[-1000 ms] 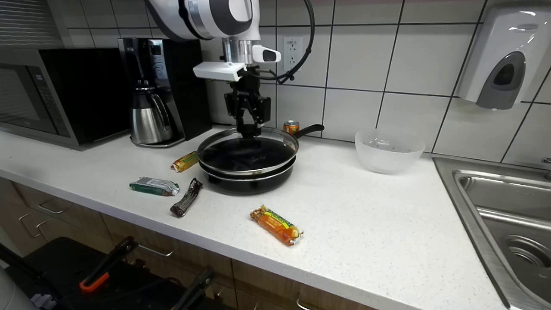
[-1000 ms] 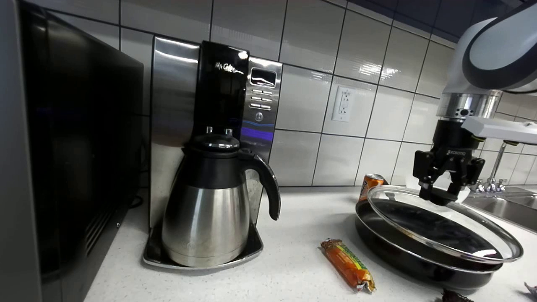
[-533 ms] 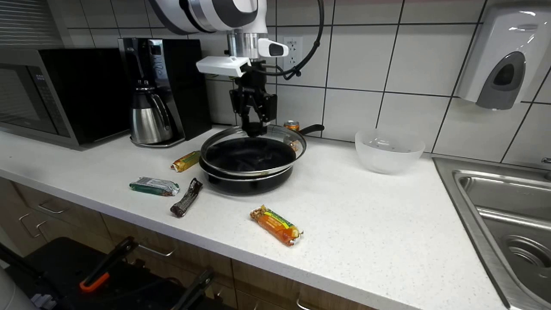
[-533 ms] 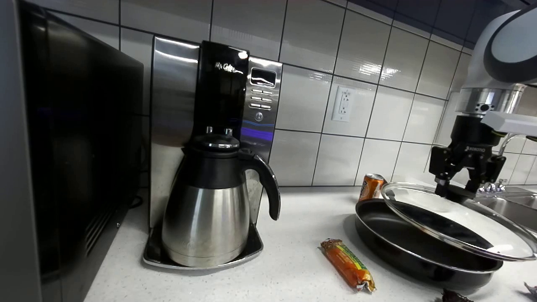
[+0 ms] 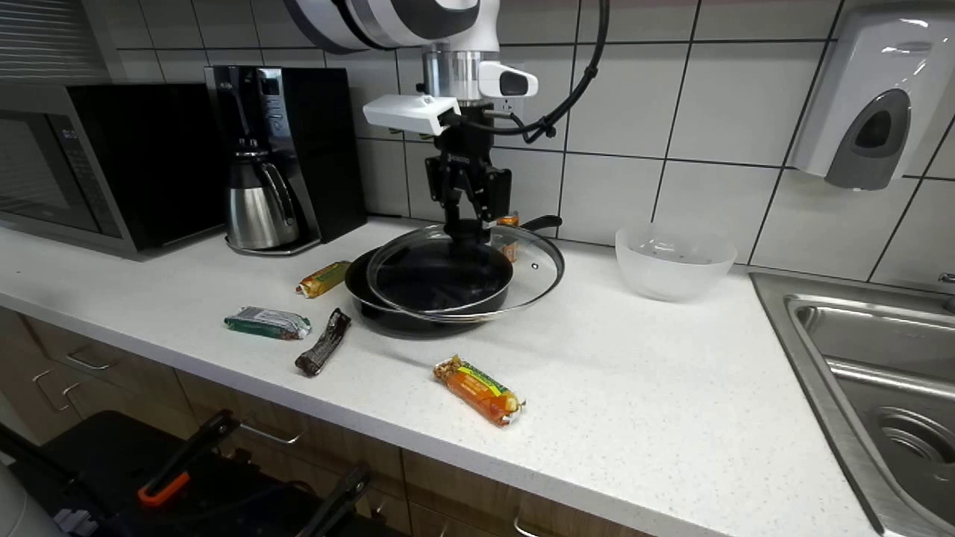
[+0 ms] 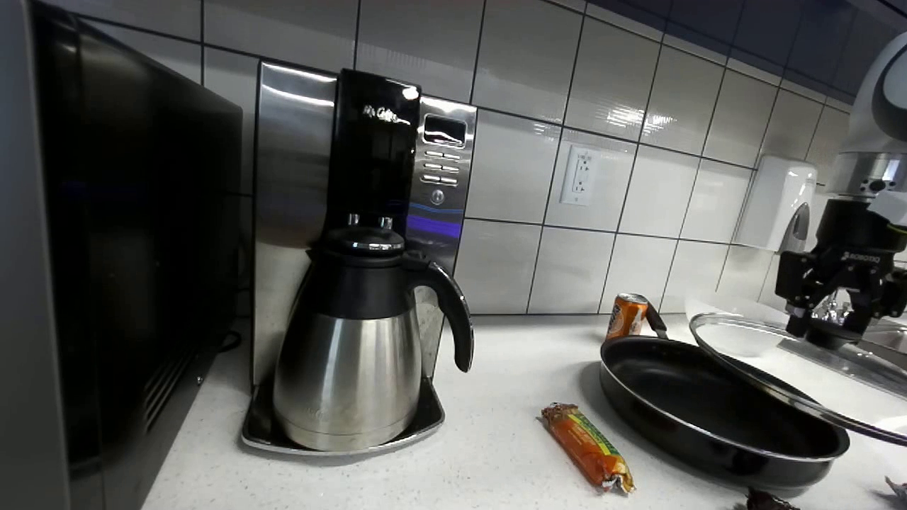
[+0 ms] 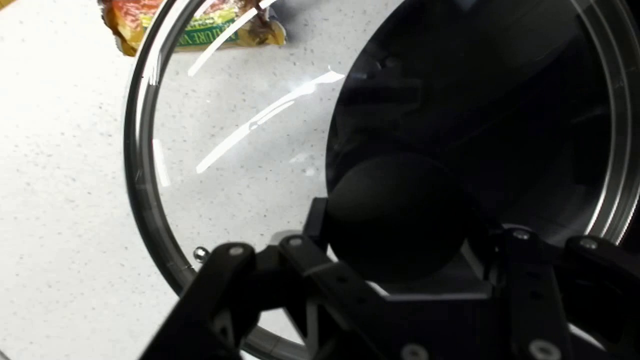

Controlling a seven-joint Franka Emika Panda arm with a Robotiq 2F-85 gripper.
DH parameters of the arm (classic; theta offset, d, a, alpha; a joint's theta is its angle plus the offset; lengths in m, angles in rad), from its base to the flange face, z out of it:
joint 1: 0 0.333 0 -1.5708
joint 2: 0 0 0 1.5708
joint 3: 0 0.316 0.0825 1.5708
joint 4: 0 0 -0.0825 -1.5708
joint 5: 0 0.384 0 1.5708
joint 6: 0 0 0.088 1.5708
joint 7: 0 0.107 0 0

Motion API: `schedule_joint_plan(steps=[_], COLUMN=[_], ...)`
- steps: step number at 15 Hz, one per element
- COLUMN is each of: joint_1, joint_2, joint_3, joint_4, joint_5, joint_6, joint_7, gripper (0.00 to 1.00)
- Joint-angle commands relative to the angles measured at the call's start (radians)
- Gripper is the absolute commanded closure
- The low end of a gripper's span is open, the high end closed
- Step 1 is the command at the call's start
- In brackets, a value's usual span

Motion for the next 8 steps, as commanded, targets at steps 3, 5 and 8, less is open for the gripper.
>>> schedule_joint_plan(steps=[3, 5, 8], joint_1=[-0.062, -0.078, -0.101], joint_2=[-0.062, -0.056, -0.042], joint_3=[-0.037, -0.051, -0.072], joint_4=[-0.022, -0.016, -0.003], joint_5=[-0.026, -0.026, -0.026], joint_6=[-0.013, -0.014, -0.015], joint_7=[0.007, 0.007, 0.01], gripper=[0.61, 0.61, 0.61])
